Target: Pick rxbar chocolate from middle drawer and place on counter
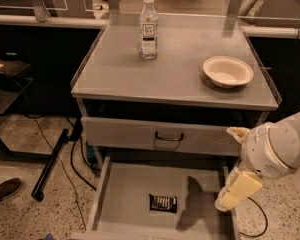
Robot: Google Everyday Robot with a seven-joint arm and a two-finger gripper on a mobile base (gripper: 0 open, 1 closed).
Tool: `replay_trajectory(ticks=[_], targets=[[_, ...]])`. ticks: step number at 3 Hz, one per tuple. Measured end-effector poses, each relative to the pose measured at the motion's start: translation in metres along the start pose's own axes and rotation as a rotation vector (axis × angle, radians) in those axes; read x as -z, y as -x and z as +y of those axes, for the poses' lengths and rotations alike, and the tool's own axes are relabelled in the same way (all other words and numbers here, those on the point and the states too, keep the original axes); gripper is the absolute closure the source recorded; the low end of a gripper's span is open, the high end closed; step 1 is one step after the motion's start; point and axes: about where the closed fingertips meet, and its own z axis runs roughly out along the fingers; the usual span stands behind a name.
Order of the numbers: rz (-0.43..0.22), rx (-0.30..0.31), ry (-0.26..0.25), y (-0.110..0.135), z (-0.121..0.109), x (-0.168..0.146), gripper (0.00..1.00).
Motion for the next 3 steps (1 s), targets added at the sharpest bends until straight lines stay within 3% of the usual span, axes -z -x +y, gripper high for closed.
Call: replay_trajectory(ticks=[1,2,3], targets=[[-0.027,-0.012,0.018,-0.001,0.007,-0.011,0.00],[-0.078,-0.055,0.095,-0.008,0.024,-0.071,0.00],[-0.097,-0.066,0.129,-0.013,0.026,-0.110,0.00]])
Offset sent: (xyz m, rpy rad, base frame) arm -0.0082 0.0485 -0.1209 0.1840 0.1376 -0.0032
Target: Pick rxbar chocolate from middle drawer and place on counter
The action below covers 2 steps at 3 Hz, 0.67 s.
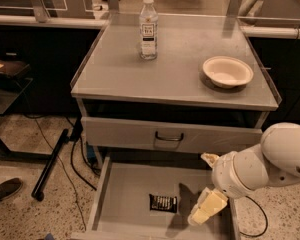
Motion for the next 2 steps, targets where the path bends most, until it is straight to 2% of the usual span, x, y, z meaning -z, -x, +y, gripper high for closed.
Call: replay_trajectory(ticks=[1,2], targets=[[-0.003,-0.004,0.002,-0.0015,-0.0012,-0.0034,0.00],[-0.037,-0.005,0.008,-0.0053,0.0047,-0.0084,0.00]])
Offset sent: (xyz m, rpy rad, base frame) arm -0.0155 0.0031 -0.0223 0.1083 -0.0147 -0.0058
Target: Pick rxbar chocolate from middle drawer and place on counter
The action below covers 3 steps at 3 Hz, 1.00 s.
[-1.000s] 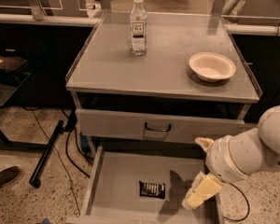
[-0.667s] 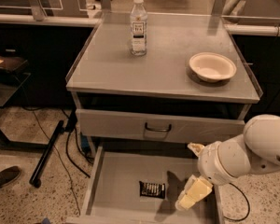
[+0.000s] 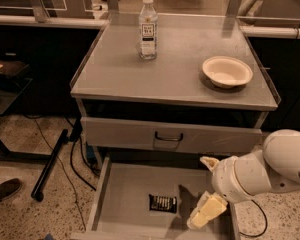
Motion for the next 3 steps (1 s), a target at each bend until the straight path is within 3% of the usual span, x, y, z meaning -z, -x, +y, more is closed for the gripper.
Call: replay_trajectory(ticks=[1,2,3], targets=[[-0.035,-0.006,-0.016,-0.019,0.001,-0.025,0.00],[-0.074,-0.063,-0.026,-0.059,-0.025,-0.076,0.00],[-0.075,-0.068,-0.019,-0.061,-0.024,-0.079,0.00]])
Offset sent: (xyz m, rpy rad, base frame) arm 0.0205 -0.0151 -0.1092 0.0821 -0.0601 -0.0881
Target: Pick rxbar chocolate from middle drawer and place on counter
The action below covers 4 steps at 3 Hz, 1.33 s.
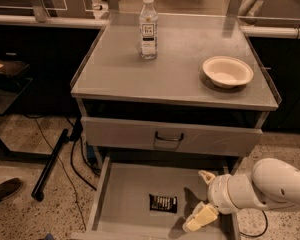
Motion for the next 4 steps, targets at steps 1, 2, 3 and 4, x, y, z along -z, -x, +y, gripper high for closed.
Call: replay_trajectory(ticks=[1,2,3,4], targets=[[-0.003,-0.002,0.014,-0.004,0.005,-0.018,0.00],[0.001,-0.046,0.023,-0.034,-0.018,-0.098,0.00],[0.004,-0.047,0.016,-0.035,-0.019,-0.098,0.00],[0.045,-0.052,-0.078,-0.047,-0.041,-0.104,0.00]])
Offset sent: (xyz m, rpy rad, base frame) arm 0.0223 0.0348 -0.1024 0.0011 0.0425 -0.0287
